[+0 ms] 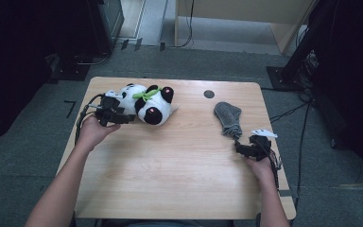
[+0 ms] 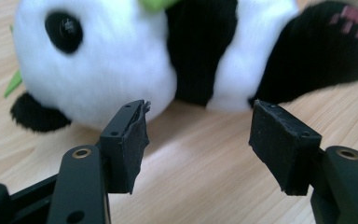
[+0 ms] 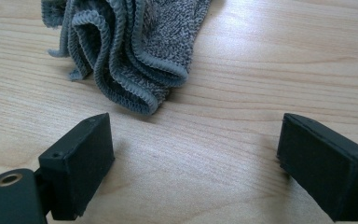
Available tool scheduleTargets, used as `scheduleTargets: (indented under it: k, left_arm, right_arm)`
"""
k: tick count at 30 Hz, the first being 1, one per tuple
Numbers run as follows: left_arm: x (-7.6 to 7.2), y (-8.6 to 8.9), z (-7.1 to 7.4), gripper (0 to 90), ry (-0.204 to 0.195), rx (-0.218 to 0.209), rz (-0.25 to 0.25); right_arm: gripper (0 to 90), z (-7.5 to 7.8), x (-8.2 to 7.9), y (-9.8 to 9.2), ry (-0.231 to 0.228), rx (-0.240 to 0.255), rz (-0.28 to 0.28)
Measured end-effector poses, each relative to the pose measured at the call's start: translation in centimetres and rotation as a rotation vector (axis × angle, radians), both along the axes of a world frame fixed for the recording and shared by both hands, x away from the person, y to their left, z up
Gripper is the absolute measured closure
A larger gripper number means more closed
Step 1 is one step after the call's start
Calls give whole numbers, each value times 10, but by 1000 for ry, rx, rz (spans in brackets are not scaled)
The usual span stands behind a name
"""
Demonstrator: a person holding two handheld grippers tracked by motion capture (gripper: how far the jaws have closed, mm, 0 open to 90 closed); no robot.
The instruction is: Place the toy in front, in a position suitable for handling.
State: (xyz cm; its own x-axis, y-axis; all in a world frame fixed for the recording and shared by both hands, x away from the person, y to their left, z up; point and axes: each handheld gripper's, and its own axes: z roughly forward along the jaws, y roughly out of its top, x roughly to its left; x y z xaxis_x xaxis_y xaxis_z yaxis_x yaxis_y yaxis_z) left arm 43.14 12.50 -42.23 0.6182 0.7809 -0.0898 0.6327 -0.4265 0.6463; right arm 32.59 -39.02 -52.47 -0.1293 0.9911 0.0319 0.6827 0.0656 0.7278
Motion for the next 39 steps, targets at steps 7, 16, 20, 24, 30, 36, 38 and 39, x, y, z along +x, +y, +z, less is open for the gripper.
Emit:
scheduleTargets:
  k: [7,16,20,24,30,36,38,39]
  left_arm:
    - [14,-9,12,363,3,1,-16]
    - [32,-21,24,354,-20,17,-45]
    - [40,-23,28,349,-17,-6,-46]
    - [47,-26,32,349,-20,-30,-52]
    - [59,-37,39,348,-16,-4,-59]
    - [72,-50,45,343,-24,24,-77]
    - [76,-54,44,342,-19,34,-85]
    - [77,-55,43,341,-19,39,-87]
  right_arm:
    - [109,0,0,0,0,0,6]
    - [109,0,0,0,0,1,6]
    - [109,0,0,0,-1,1,6]
    - [109,0,0,0,-1,1,6]
    - [109,0,0,0,0,1,6]
    - [109,0,0,0,0,2,5]
    - [109,0,0,0,0,2,5]
    - [109,0,0,0,0,3,5]
